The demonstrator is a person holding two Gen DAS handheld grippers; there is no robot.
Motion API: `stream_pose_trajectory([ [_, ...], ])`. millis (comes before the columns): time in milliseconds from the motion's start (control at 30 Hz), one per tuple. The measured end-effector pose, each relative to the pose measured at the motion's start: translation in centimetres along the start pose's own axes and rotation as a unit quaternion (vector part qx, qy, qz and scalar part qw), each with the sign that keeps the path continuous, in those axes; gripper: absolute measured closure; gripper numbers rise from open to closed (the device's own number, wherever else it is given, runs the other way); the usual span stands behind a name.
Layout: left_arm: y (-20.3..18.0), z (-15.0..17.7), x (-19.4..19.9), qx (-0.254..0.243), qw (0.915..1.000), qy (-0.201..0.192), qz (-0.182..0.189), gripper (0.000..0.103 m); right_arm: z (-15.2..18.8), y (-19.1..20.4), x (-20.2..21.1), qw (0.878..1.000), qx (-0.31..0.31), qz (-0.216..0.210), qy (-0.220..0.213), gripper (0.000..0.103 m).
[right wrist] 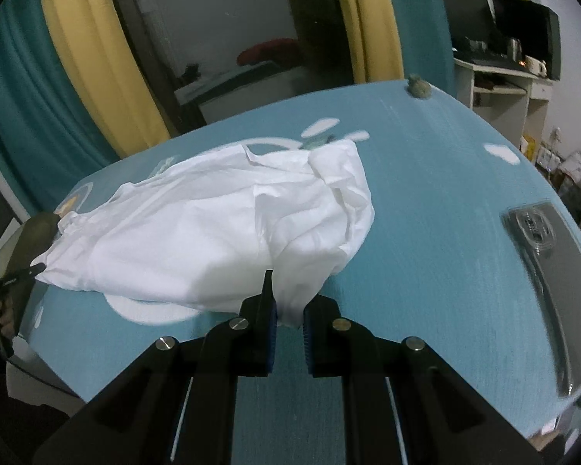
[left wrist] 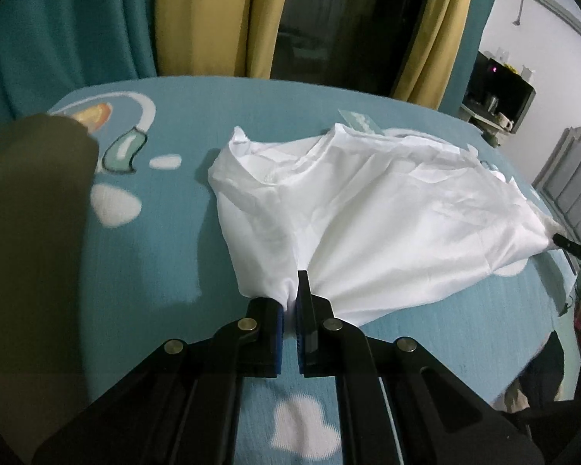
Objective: Fold large clothes
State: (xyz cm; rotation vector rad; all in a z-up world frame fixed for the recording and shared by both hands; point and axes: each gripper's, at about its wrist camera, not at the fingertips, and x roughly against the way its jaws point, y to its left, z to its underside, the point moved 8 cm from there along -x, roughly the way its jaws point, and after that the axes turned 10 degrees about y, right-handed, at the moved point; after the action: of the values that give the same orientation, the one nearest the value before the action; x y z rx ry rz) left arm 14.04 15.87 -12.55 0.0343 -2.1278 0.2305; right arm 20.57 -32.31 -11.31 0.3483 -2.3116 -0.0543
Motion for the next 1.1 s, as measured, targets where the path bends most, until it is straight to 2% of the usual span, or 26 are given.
stream_pose_trajectory([
  [267,-0.6,3.3,1.0,-0.002,0.9998,0.019,-0.001,0.097,1.7,-0.8,1.1,1.000,-0.005,0.008,0.007,0.092],
  [400,-0.5,4.3,0.2,-0.011,0.9987,0.050,0.003,0.096,2.2,-1.3,0.1,0.999,0.004,0.016,0.039,0.091],
  [433,-0.3,4.4,-0.1,-0.009,0.9983,0.057,0.000,0.093,2.3,-1.4,-0.3,0.999,0.005,0.019,0.045,0.089],
  [500,0.1,4.1,-0.2,-0.006,0.9980,0.062,-0.003,0.083,2.2,-1.7,-0.7,0.998,0.005,0.020,0.053,0.084],
  [567,0.7,3.4,0.4,-0.007,0.9983,0.054,-0.021,0.057,1.9,-1.8,-0.4,0.998,0.005,0.030,0.058,0.078],
  [600,0.9,3.1,0.9,-0.008,0.9985,0.047,-0.027,0.053,1.7,-1.8,0.2,0.998,0.007,0.041,0.054,0.072],
  [667,1.2,2.2,1.7,-0.014,0.9987,0.034,-0.035,0.051,1.1,-1.5,1.3,0.998,0.017,0.048,0.036,0.064],
  [733,1.4,1.1,2.1,-0.024,0.9984,0.026,-0.044,0.051,0.1,-1.5,2.6,0.998,0.020,0.061,0.016,0.051],
  [767,1.4,0.4,2.2,-0.035,0.9979,0.021,-0.051,0.051,-0.4,-1.5,3.0,0.997,0.019,0.071,0.006,0.041],
  [800,1.3,-0.3,2.1,-0.047,0.9969,0.017,-0.061,0.051,-1.0,-1.6,3.5,0.997,0.019,0.081,-0.007,0.036],
  [867,0.8,-1.4,1.7,-0.062,0.9953,0.014,-0.073,0.051,-1.9,-1.4,3.6,0.997,0.017,0.079,-0.019,0.035],
  [933,-0.6,-2.3,0.6,-0.094,0.9935,0.020,-0.061,0.050,-2.7,-1.0,3.0,0.997,0.011,0.071,-0.022,0.035],
  [1000,-1.9,-2.5,-0.8,-0.125,0.9901,0.043,-0.046,0.050,-3.3,-0.3,2.2,0.998,0.011,0.058,-0.023,0.035],
  [1100,-2.6,-2.9,-2.9,-0.146,0.9856,0.067,-0.054,0.050,-3.8,1.1,0.8,0.999,0.019,0.044,-0.016,0.035],
])
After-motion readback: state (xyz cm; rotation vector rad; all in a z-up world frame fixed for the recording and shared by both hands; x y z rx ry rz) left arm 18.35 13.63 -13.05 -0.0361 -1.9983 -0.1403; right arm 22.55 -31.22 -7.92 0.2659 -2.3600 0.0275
